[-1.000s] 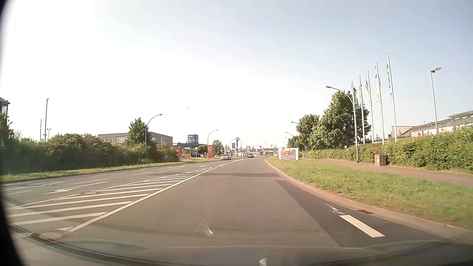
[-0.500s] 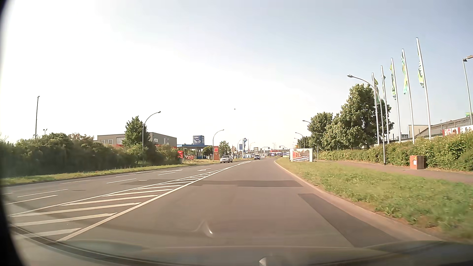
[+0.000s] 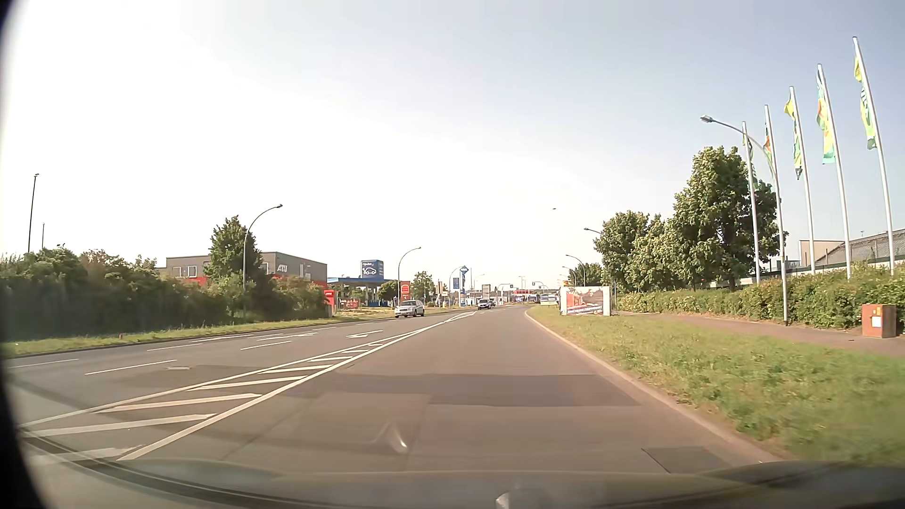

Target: Follow the waypoints while adhering to traffic rules and regulations

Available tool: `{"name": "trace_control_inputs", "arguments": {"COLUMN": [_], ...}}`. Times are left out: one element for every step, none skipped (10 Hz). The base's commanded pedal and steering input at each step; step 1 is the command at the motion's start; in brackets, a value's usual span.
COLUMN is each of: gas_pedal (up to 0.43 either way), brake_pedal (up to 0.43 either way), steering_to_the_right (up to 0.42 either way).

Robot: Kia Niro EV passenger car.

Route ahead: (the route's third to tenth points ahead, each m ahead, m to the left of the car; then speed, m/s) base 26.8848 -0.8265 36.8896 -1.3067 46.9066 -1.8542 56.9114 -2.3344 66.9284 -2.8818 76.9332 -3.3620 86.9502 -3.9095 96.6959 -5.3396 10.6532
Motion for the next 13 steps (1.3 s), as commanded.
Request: {"name": "trace_control_inputs", "arguments": {"gas_pedal": [0.280,0.280,0.280,0.280,0.280,0.280,0.280,0.280,0.280,0.280,0.280,0.280,0.280], "brake_pedal": [0.030,0.030,0.030,0.030,0.030,0.030,0.030,0.030,0.030,0.030,0.030,0.030,0.030], "steering_to_the_right": [0.005,0.005,0.005,0.005,0.005,0.005,0.005,0.005,0.005,0.005,0.005,0.005,0.005]}}
